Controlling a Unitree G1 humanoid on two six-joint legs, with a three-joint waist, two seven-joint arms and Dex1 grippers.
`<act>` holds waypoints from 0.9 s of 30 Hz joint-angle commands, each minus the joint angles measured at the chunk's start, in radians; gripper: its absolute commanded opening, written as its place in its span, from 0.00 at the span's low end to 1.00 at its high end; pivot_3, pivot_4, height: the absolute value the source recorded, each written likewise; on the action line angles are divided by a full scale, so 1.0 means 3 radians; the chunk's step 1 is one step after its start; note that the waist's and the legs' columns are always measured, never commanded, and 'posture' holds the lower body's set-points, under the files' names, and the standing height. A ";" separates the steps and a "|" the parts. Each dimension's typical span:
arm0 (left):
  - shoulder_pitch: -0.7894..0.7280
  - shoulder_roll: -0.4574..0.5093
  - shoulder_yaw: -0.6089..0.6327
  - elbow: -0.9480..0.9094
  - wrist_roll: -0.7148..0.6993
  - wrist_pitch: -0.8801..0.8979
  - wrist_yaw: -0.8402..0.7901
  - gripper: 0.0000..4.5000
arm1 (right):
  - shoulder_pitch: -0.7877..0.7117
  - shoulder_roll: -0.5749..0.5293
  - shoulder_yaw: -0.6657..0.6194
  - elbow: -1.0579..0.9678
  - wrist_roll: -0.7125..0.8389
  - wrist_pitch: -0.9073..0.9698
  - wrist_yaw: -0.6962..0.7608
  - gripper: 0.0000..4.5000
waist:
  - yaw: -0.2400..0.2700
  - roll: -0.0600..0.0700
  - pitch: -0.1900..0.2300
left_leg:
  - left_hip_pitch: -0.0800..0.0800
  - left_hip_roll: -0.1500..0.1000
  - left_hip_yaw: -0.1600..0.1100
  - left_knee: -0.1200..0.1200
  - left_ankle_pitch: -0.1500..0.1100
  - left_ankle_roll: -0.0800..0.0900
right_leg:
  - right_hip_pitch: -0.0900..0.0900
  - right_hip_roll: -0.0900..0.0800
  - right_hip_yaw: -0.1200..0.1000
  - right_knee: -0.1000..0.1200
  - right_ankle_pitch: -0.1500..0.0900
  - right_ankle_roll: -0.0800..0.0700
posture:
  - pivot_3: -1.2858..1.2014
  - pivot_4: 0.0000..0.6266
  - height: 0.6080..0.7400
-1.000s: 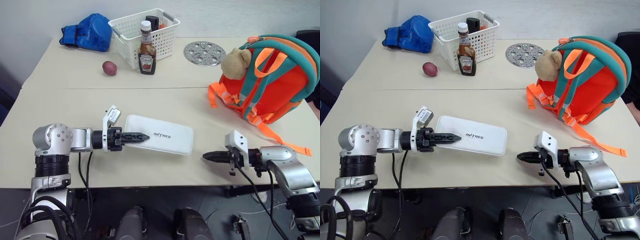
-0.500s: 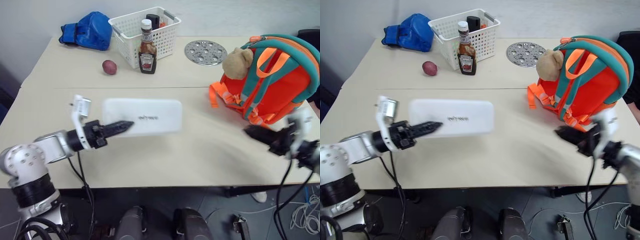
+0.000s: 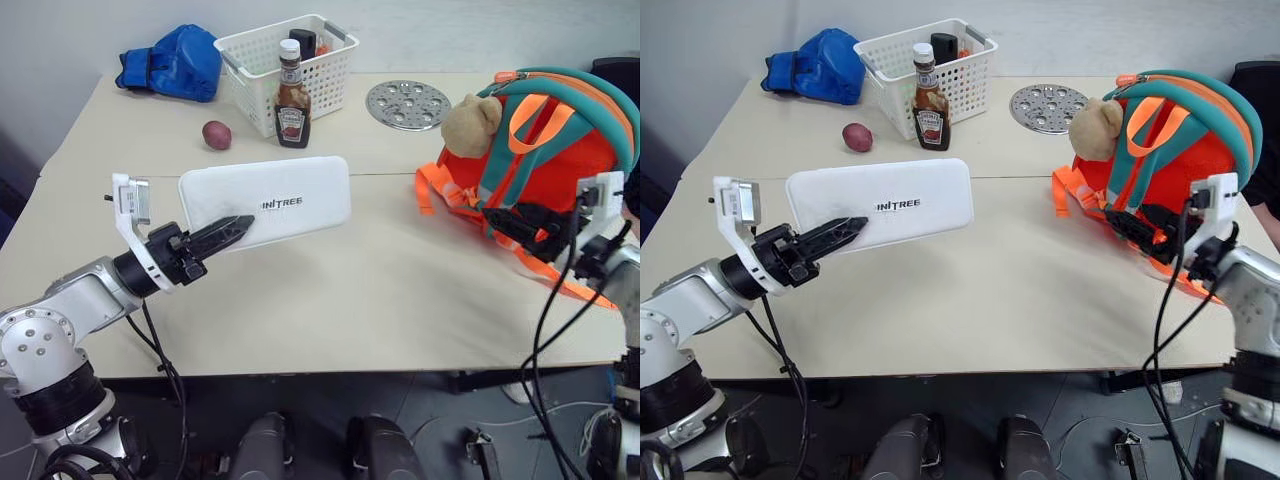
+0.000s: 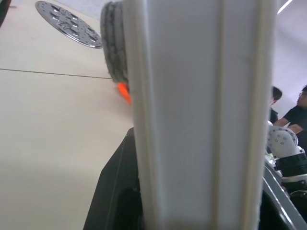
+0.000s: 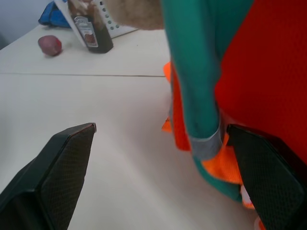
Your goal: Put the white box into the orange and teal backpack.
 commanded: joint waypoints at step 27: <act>-0.0288 0.0826 -0.0608 0.0473 0.0320 -0.0964 -0.0229 0.31 | -0.0935 0.0243 0.0652 0.0080 0.0209 -0.0182 0.1419 0.01 | -0.0053 0.0003 0.0002 | -0.0001 0.0003 -0.0002 -0.0010 0.0002 -0.0006 | -0.0005 0.0003 -0.0002 -0.0001 0.0000 0.0000 | 0.52 0.24 1.00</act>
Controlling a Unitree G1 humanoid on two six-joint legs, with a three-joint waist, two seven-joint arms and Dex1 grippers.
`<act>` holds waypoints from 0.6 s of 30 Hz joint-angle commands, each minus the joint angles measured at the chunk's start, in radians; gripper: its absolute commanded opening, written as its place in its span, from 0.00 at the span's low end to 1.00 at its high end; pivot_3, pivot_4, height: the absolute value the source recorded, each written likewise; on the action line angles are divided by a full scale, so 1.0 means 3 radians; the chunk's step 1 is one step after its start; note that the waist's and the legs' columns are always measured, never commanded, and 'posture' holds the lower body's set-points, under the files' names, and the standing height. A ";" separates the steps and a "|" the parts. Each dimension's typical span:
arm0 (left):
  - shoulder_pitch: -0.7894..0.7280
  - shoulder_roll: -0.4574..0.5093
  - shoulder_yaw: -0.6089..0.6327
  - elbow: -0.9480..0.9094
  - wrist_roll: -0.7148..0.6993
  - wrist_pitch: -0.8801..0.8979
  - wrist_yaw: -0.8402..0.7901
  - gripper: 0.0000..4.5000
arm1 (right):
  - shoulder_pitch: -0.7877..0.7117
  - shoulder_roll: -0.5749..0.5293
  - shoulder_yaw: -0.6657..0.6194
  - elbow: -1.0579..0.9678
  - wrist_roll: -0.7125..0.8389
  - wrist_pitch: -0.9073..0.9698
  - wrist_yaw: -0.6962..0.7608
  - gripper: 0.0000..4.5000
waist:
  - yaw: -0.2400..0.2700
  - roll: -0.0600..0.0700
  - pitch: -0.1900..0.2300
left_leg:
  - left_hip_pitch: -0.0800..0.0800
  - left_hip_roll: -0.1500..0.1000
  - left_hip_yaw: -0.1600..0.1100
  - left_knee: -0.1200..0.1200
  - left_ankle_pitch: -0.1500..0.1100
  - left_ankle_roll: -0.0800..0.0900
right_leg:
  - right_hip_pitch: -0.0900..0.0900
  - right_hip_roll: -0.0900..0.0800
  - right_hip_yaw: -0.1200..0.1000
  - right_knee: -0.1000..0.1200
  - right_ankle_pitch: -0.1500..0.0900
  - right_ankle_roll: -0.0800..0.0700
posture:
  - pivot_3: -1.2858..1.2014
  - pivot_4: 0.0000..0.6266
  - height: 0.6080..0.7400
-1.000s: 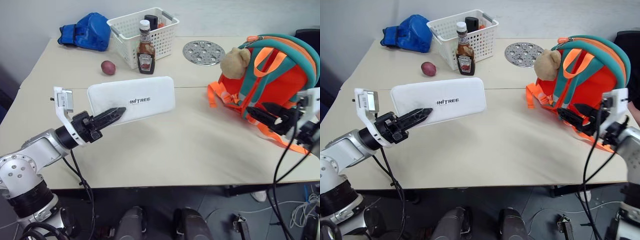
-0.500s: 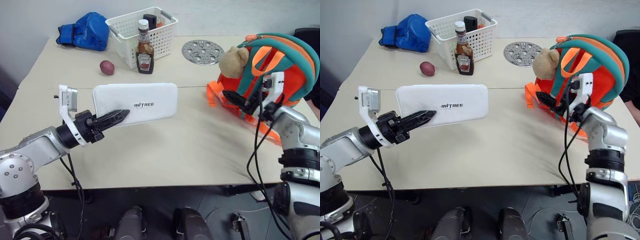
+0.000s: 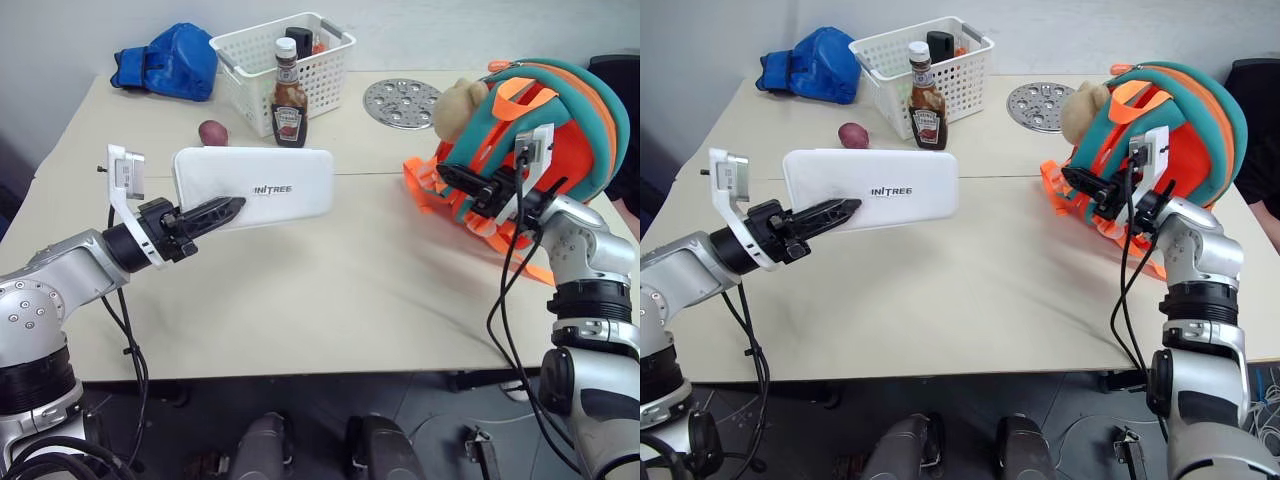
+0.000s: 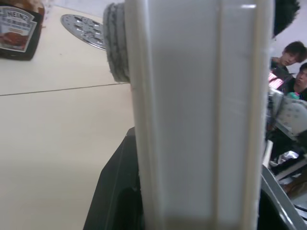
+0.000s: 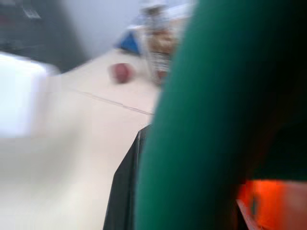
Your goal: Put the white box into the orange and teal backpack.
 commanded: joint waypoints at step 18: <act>-0.0373 0.0187 0.0206 -0.0045 -0.0374 -0.0232 -0.0681 0.31 | 0.0356 -0.0993 0.0237 -0.2168 0.1680 0.1664 0.1253 0.01 | -0.0033 -0.0014 0.0011 | -0.0013 0.0001 -0.0006 0.0000 -0.0004 0.0002 | -0.0005 -0.0003 -0.0005 -0.0014 0.0000 0.0000 | 0.52 0.24 1.00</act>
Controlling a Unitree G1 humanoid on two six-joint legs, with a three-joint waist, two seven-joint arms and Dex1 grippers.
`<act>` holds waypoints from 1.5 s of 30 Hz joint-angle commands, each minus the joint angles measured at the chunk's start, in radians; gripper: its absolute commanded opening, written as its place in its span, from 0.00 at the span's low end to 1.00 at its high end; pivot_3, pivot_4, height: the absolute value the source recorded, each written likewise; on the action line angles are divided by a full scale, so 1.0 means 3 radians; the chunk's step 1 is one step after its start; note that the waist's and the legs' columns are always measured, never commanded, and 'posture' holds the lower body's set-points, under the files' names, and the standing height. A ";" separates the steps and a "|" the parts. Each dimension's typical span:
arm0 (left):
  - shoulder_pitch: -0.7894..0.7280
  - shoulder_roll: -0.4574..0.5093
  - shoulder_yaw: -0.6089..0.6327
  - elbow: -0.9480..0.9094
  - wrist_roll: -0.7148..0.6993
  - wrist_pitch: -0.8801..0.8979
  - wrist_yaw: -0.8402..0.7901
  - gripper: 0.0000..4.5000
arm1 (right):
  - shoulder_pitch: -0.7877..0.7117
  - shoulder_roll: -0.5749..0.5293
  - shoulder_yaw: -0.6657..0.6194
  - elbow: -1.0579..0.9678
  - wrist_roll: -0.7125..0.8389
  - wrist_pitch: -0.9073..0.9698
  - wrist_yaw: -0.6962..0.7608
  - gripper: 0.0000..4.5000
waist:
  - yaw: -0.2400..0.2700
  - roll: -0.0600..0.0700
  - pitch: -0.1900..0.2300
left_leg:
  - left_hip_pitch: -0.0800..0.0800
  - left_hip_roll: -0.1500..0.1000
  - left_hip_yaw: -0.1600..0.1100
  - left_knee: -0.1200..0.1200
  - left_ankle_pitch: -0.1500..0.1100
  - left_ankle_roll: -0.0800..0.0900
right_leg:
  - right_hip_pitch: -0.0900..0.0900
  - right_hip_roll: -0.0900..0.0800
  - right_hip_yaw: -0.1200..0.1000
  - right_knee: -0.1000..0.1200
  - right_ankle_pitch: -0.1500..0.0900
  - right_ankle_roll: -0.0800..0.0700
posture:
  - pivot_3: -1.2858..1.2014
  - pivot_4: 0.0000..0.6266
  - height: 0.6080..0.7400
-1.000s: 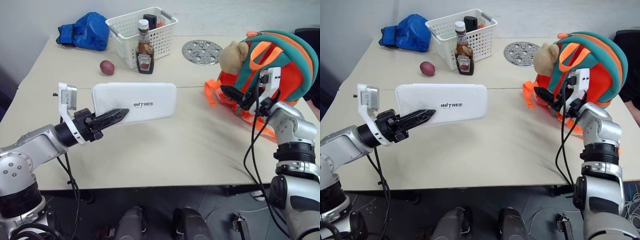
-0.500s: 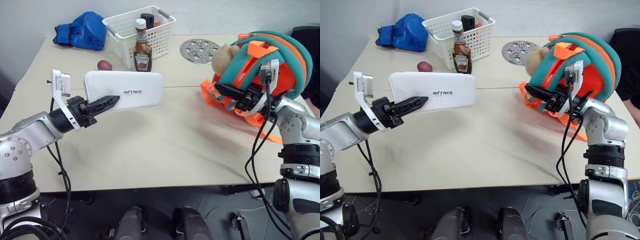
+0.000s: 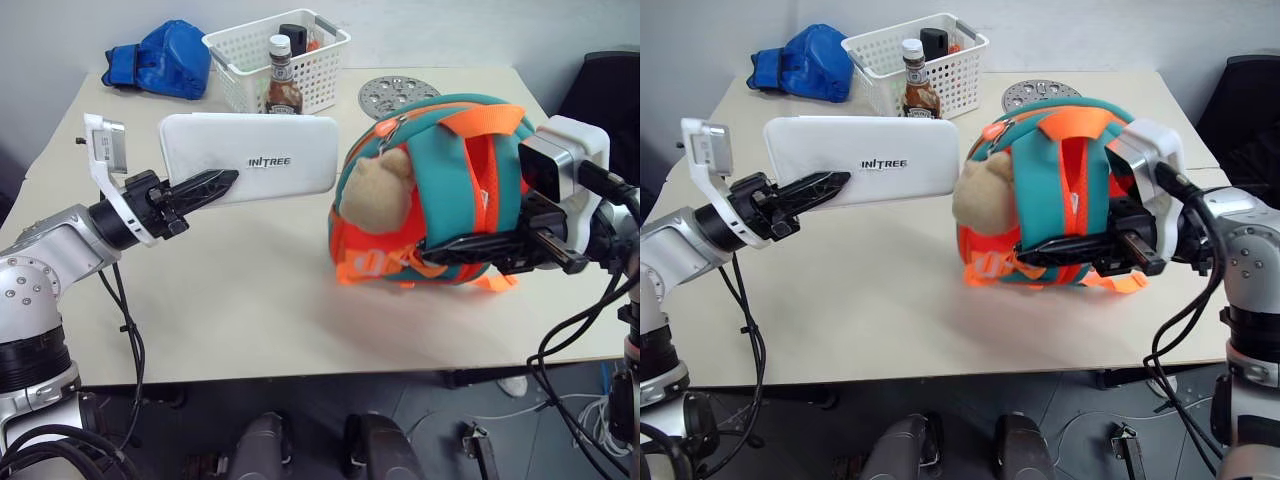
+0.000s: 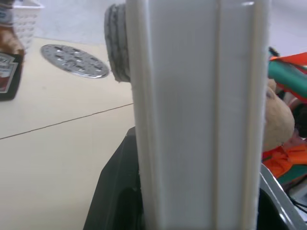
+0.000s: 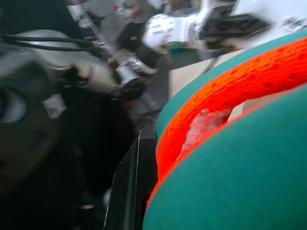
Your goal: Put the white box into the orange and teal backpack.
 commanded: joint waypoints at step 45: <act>-0.0934 0.0434 -0.1618 0.0652 0.1954 -0.1440 -0.2322 0.31 | 0.0517 0.0005 0.0072 -0.0103 -0.0163 -0.0335 -0.0245 0.01 | 0.0090 -0.0001 0.0000 | -0.0019 -0.0005 0.0002 0.0016 0.0006 0.0014 | -0.0006 0.0001 -0.0005 -0.0007 0.0000 0.0000 | 0.52 0.24 1.00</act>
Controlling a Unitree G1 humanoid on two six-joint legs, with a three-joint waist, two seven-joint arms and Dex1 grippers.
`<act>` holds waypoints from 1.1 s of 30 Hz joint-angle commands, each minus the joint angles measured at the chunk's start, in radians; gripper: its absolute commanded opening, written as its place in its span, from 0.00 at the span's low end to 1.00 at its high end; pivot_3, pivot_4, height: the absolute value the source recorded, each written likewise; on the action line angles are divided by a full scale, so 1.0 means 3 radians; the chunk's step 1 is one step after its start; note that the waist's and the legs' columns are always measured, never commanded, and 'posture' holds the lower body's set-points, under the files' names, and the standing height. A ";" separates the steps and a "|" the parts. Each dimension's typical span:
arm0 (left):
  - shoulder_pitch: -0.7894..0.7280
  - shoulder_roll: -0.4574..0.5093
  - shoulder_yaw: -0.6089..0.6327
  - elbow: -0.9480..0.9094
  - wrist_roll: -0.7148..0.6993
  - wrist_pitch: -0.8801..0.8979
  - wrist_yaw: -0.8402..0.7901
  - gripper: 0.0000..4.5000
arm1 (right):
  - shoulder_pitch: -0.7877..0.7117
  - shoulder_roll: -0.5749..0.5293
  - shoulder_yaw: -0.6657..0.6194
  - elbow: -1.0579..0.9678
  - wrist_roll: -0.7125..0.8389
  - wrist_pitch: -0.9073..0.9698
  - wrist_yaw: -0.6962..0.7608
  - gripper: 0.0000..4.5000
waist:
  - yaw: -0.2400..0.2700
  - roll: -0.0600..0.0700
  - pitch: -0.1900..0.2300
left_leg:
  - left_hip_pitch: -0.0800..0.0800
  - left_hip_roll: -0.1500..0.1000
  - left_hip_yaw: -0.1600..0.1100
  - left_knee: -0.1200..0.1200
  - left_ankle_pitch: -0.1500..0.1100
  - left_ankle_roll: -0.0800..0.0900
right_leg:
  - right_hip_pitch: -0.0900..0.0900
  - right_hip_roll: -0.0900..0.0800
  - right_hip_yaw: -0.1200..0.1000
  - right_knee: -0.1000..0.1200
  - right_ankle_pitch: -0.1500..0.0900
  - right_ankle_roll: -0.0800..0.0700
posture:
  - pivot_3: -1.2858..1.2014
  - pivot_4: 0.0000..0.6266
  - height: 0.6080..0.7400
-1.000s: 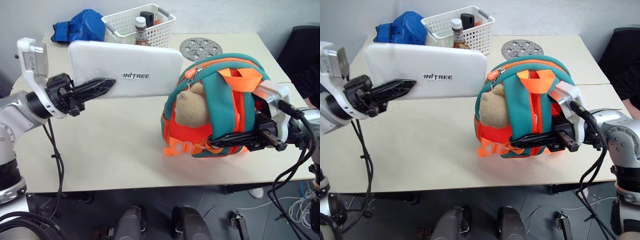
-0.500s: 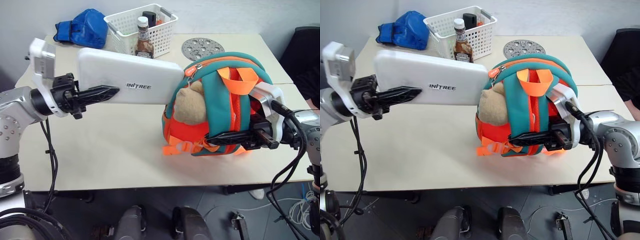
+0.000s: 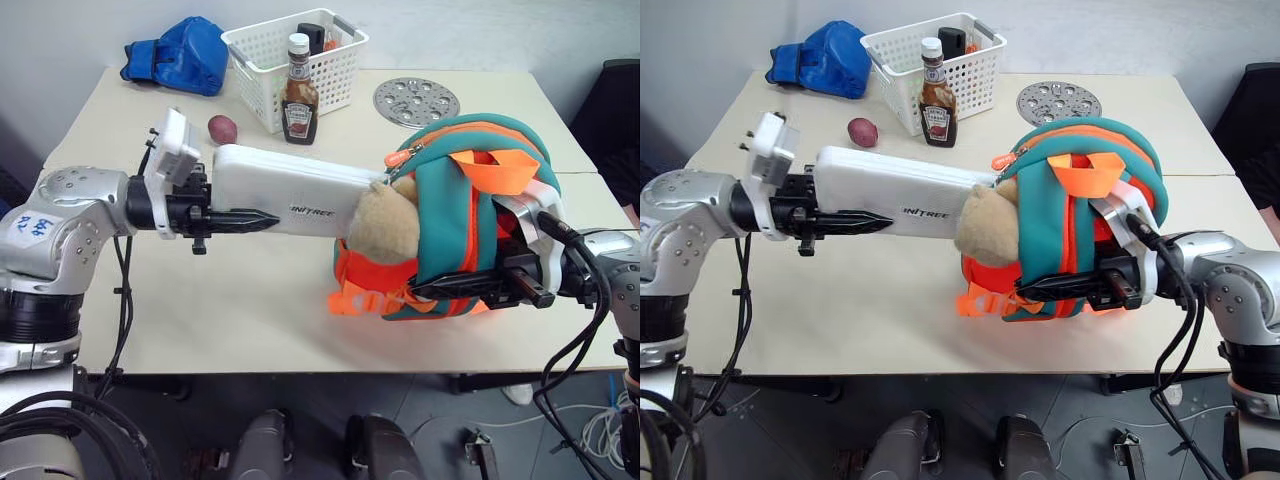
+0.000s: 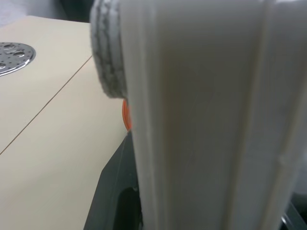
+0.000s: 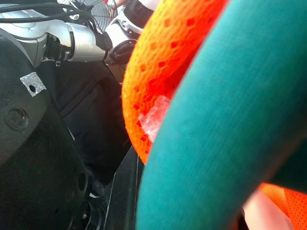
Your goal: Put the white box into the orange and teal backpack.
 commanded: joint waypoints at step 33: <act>-0.0279 -0.0656 0.0070 -0.0384 0.0429 0.0158 0.0545 0.31 | 0.0065 0.0088 0.0116 -0.0212 -0.0104 -0.0267 0.0073 0.01 | -0.0001 -0.0002 0.0001 | -0.0010 0.0003 -0.0005 0.0039 -0.0004 0.0007 | -0.0010 -0.0003 0.0001 0.0041 0.0002 0.0003 | 0.52 0.24 1.00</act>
